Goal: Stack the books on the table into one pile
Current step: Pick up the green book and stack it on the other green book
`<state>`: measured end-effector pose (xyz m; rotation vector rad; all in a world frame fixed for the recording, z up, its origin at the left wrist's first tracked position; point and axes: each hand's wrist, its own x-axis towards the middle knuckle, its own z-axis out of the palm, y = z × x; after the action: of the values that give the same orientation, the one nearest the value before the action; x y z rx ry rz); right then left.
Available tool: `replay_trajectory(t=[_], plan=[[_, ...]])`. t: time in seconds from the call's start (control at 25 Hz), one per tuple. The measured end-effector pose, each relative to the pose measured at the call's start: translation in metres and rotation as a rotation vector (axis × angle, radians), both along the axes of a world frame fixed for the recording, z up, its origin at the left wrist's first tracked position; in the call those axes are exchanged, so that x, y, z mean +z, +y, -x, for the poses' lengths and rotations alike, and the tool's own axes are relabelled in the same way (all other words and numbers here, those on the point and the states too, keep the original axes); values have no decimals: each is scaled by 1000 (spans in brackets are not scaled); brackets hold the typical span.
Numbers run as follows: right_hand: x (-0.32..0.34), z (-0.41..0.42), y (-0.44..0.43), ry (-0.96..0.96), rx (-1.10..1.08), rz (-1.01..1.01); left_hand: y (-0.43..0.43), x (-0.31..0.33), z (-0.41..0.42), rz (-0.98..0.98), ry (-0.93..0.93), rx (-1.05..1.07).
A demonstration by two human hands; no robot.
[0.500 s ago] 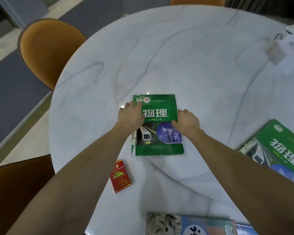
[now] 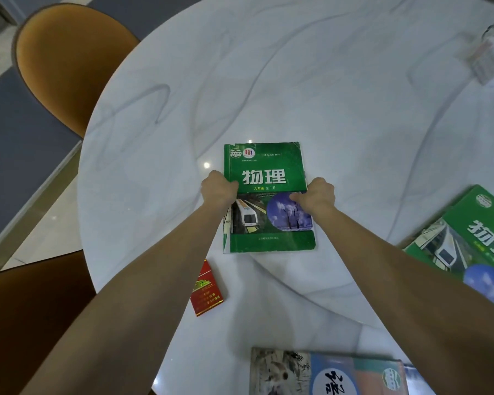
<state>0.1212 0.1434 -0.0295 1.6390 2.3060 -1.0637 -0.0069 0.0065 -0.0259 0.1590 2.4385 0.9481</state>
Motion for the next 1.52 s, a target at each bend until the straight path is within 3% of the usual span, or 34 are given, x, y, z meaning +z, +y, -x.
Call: replay_trajectory(t=[0.16, 0.48, 0.68, 1.04, 1.52], plan=[[-2, 1, 2, 19, -79, 58, -3, -5, 4, -124, -151, 165], [-9, -3, -1, 60, -151, 88, -12, -8, -22, -560, -190, 160], [-9, -12, -9, 287, -208, 112, -26, -5, -17, -715, -302, 213], [11, -66, -2, 534, -339, 257, 2, 24, -23, -641, -300, 41], [11, -157, 25, 477, -476, 143, 63, 3, -95, -525, -403, -100]])
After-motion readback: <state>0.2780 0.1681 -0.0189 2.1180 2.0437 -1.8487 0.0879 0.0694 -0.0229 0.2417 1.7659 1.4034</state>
